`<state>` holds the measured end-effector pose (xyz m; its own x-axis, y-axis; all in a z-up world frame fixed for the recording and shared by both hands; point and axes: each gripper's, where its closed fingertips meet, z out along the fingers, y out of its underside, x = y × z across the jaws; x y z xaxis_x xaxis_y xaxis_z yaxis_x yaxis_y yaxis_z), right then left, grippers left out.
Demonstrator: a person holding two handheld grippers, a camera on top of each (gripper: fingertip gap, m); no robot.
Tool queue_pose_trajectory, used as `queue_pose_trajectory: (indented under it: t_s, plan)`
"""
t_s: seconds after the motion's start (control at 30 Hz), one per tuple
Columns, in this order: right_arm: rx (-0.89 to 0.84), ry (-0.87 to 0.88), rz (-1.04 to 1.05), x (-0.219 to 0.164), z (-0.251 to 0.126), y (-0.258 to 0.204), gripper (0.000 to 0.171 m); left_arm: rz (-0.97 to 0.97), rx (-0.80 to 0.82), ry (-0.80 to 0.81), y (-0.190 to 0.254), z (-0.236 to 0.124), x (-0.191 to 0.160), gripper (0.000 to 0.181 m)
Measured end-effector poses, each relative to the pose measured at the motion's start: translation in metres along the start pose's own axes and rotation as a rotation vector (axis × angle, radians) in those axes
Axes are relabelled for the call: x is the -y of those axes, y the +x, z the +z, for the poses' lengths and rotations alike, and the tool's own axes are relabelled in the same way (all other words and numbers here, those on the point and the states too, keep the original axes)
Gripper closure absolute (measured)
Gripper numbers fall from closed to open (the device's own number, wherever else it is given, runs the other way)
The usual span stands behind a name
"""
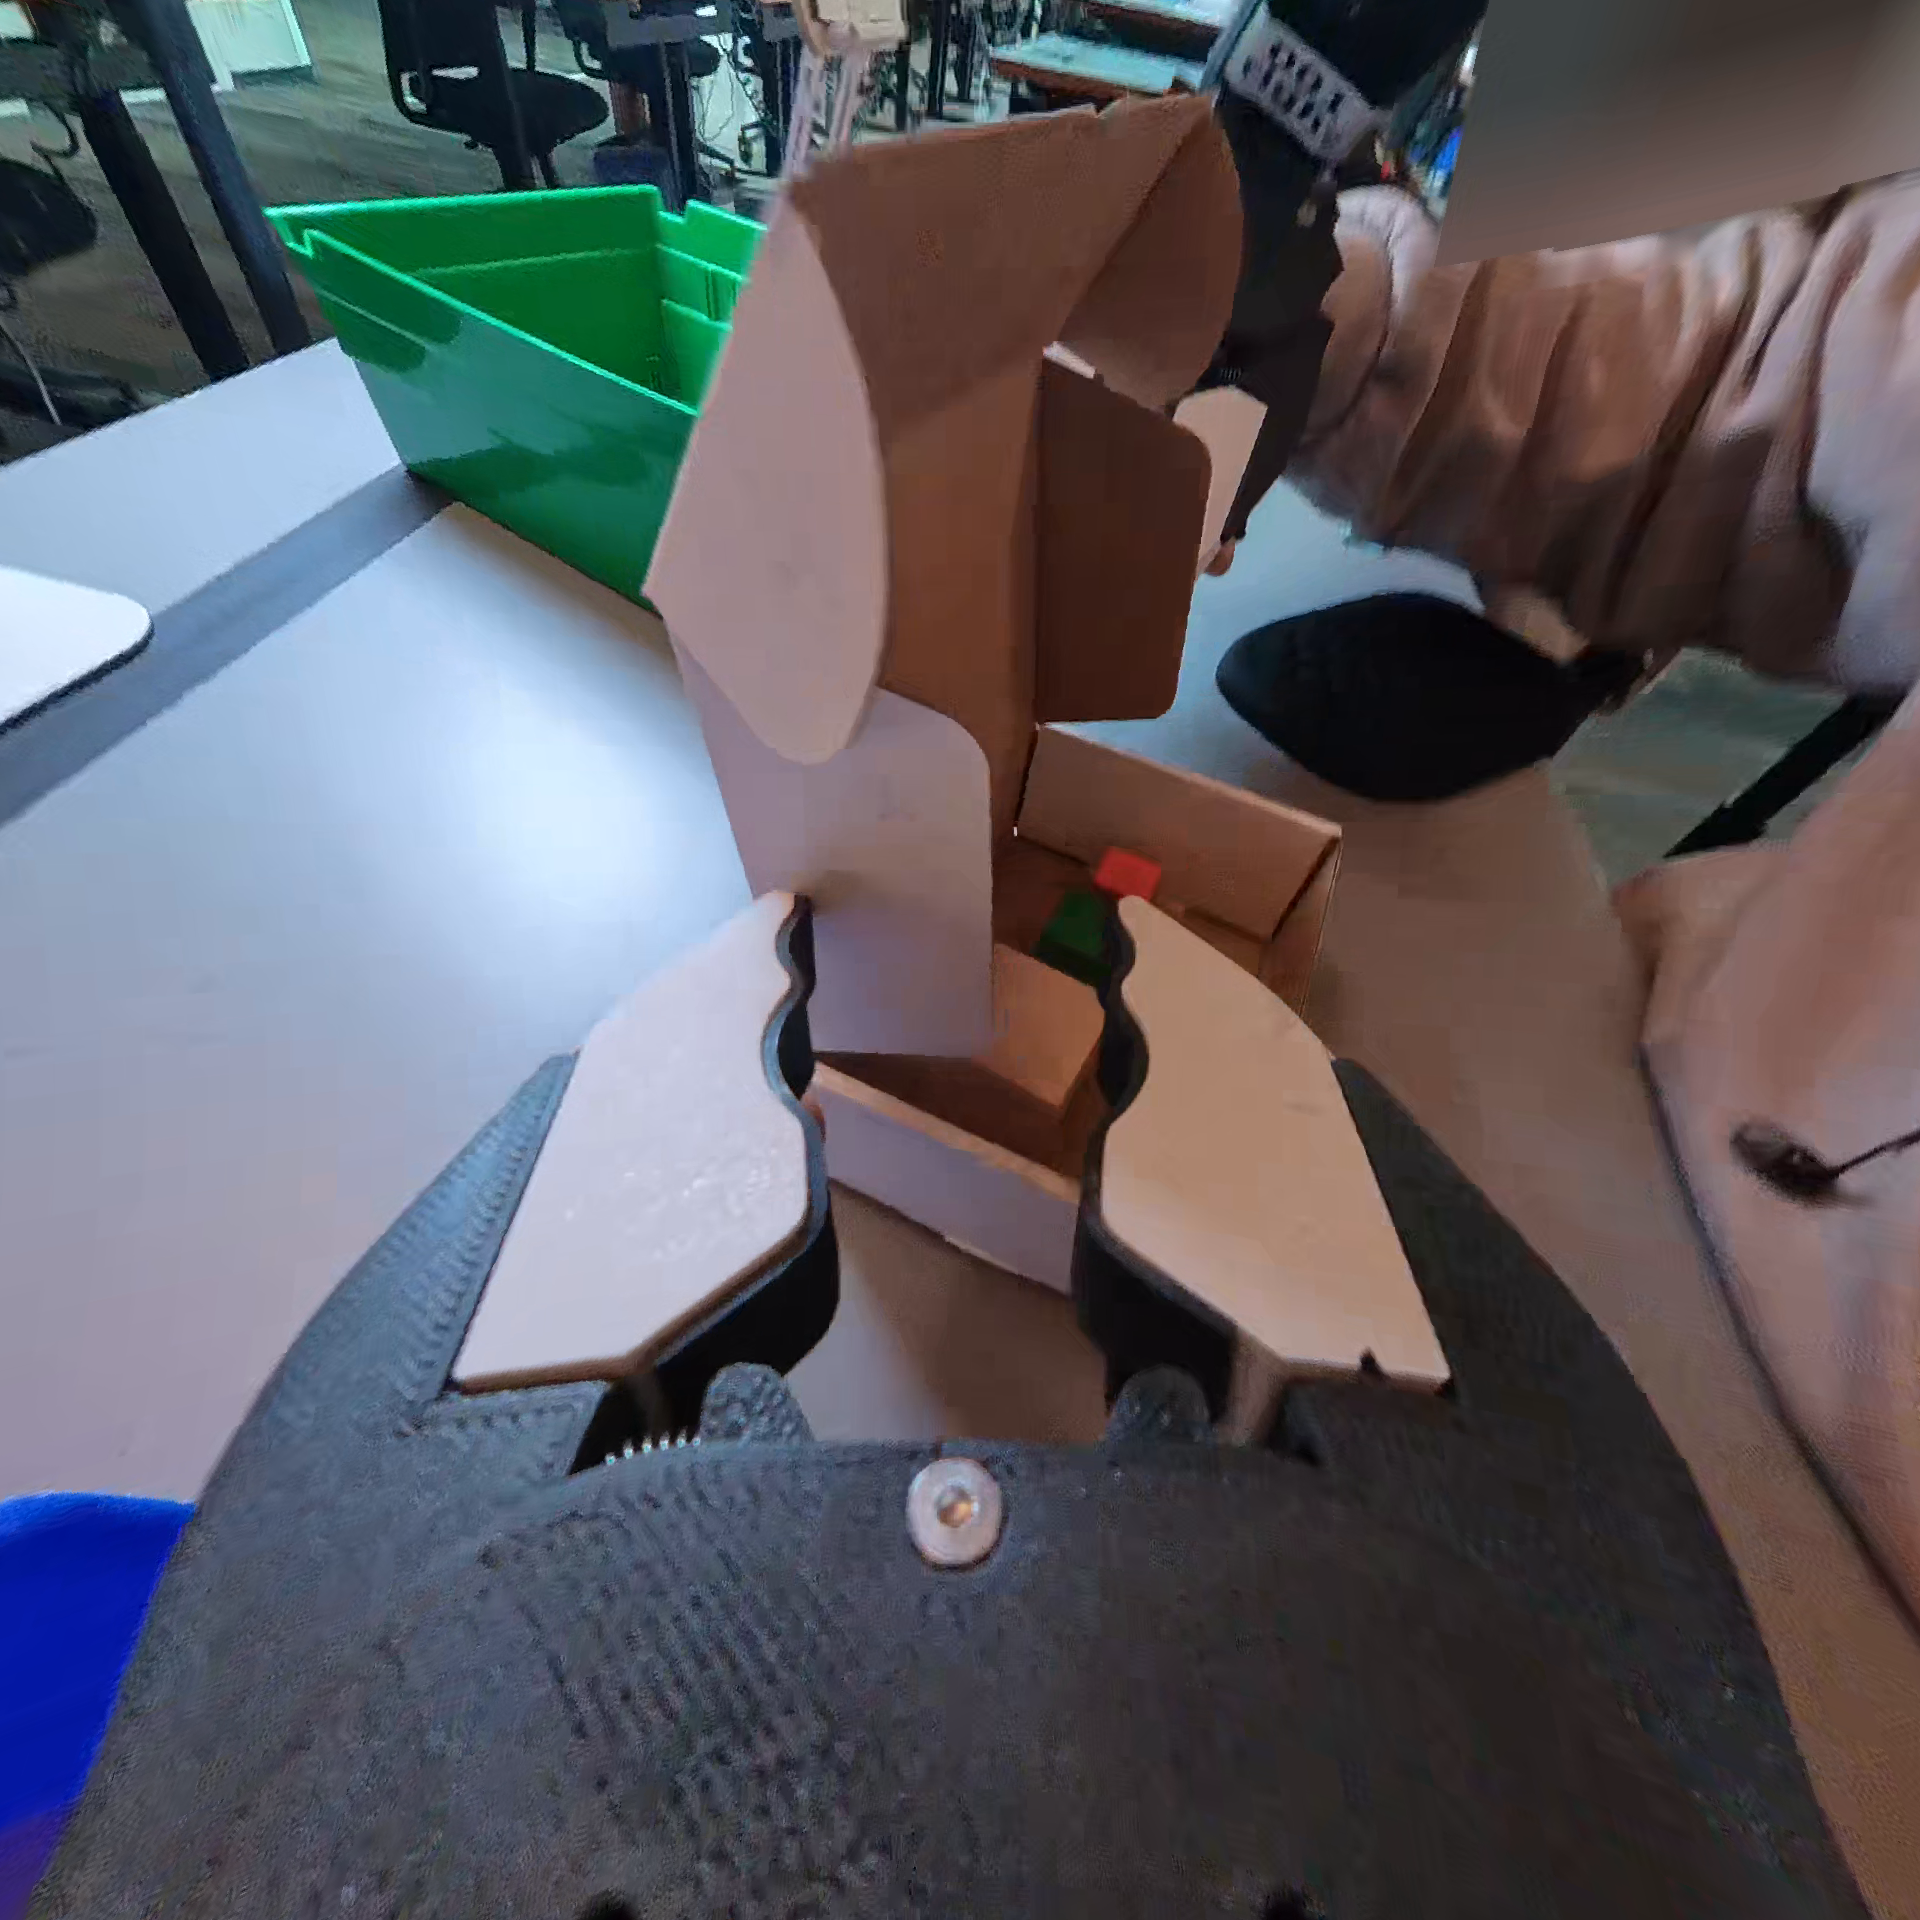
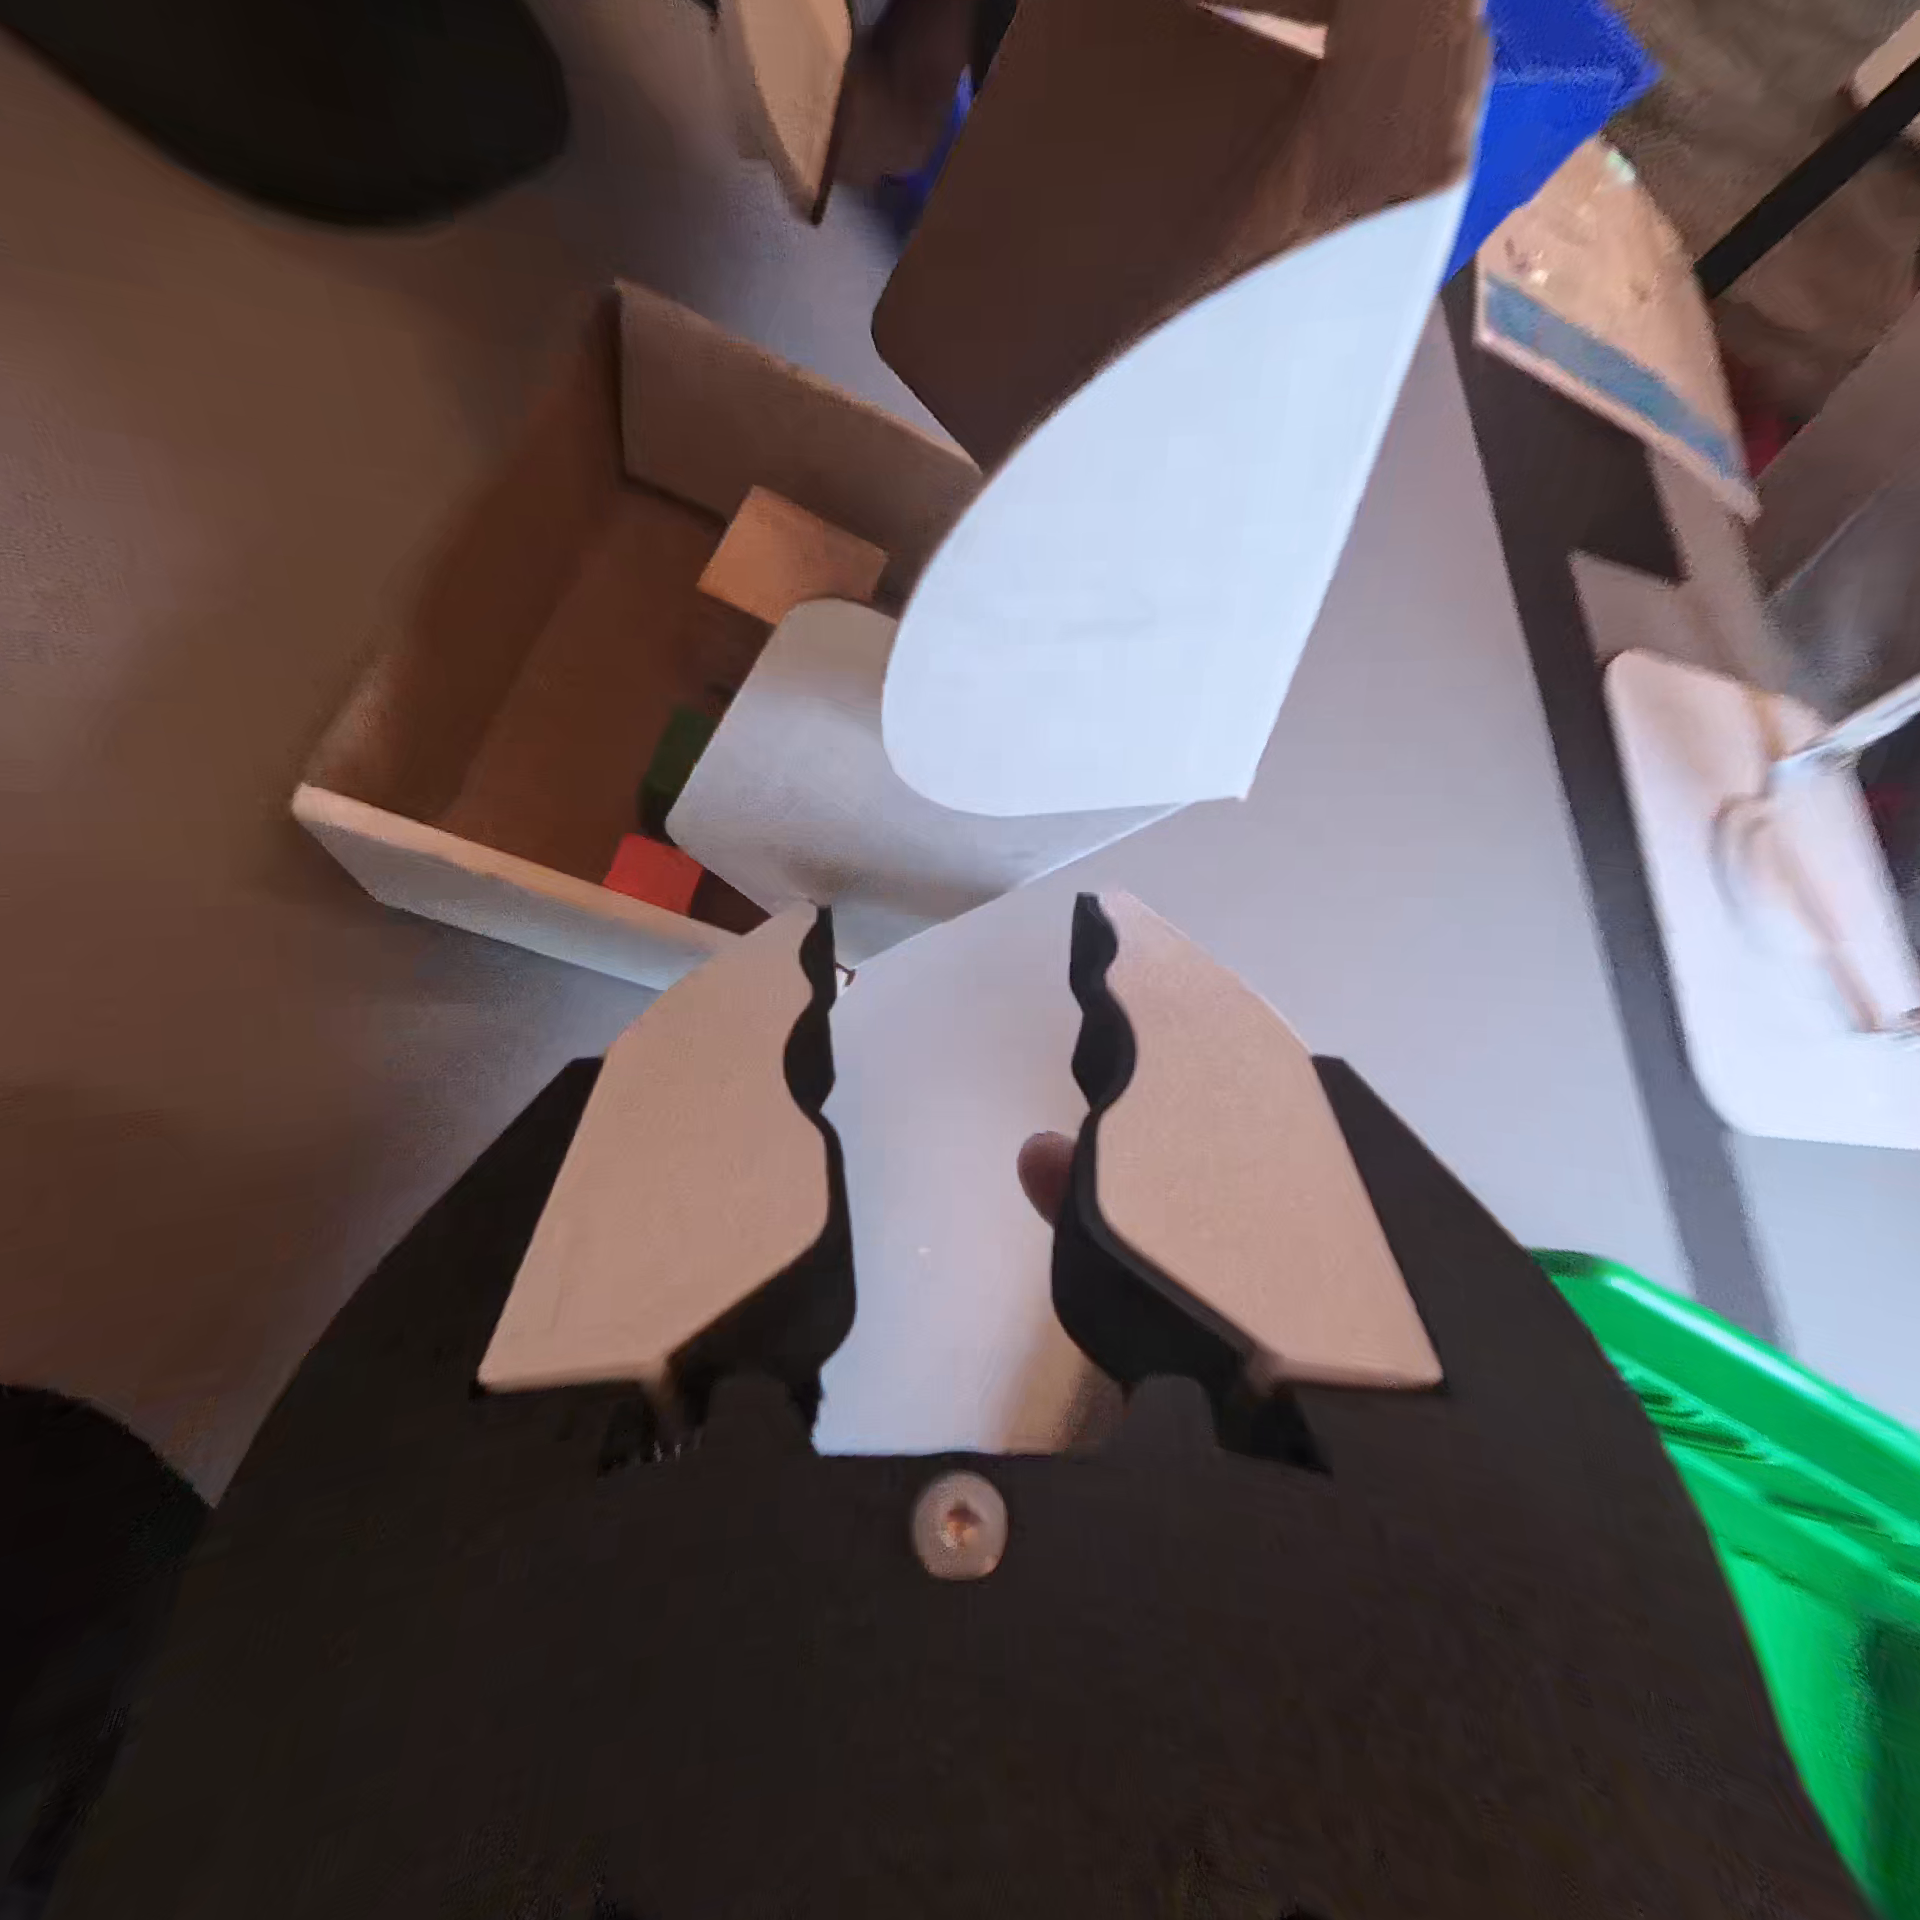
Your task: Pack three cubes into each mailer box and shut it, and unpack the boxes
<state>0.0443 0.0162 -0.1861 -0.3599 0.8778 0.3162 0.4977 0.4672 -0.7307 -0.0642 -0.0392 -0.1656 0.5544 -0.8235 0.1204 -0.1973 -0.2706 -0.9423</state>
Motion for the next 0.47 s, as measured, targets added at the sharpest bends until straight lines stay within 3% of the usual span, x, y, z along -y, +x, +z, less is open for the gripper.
queue_pose_trajectory:
  t_s: [0.03, 0.17, 0.3, 0.47]
  plan:
    - [-0.037, -0.031, -0.089, 0.002, -0.001, -0.004, 0.130, 0.054, 0.006, -0.025, 0.005, -0.002, -0.004, 0.133]
    - [-0.182, -0.197, -0.456, 0.001, -0.003, -0.018, 0.138, 0.271, -0.008, -0.136, 0.036, -0.009, -0.025, 0.144]
    - [-0.279, -0.286, -0.663, -0.007, 0.002, -0.024, 0.145, 0.371, -0.051, -0.297, 0.061, -0.005, -0.056, 0.142]
    - [-0.279, -0.247, -0.540, -0.004, -0.017, -0.022, 0.133, 0.346, -0.037, -0.271, 0.062, -0.024, -0.048, 0.130]
